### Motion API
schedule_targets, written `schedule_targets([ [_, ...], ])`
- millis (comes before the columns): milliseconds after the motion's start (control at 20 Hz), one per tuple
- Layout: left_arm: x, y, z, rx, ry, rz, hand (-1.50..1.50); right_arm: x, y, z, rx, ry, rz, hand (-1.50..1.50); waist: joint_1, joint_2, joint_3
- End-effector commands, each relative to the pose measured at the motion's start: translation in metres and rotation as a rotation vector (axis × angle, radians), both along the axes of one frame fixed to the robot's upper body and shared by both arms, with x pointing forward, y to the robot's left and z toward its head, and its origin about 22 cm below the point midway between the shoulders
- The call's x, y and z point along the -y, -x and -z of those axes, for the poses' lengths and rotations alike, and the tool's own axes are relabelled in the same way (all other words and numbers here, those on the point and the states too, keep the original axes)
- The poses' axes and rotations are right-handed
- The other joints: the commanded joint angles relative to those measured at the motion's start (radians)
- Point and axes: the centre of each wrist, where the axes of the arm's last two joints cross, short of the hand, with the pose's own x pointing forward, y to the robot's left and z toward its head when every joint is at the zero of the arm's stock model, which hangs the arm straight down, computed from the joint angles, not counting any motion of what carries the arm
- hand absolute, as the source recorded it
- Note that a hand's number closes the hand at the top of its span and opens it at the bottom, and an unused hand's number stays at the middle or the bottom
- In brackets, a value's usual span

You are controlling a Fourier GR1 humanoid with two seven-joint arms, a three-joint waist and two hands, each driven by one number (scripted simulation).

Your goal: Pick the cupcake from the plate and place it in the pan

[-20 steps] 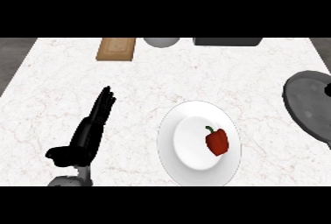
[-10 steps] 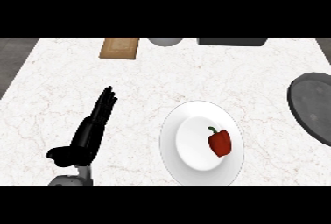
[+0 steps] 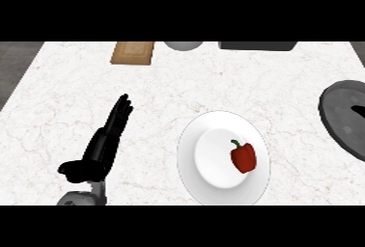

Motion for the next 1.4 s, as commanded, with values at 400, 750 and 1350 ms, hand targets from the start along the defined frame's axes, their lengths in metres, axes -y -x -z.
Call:
schedule_targets([
  [400,-0.013,0.002,0.012,-0.027,0.016,-0.037,0.00,0.039,0.032,-0.009,0.426,-0.133,0.011,-1.50,-0.036,-0.014,-0.004],
  [750,-0.012,0.010,-0.004,-0.038,-0.009,-0.065,0.00,0.047,0.079,0.032,0.527,-0.301,-0.143,-1.50,-0.057,-0.025,-0.006],
  [1350,0.001,0.007,0.001,-0.038,-0.007,-0.046,0.00,0.020,0.144,0.035,0.496,-0.246,-0.268,-1.50,-0.054,-0.023,-0.008],
])
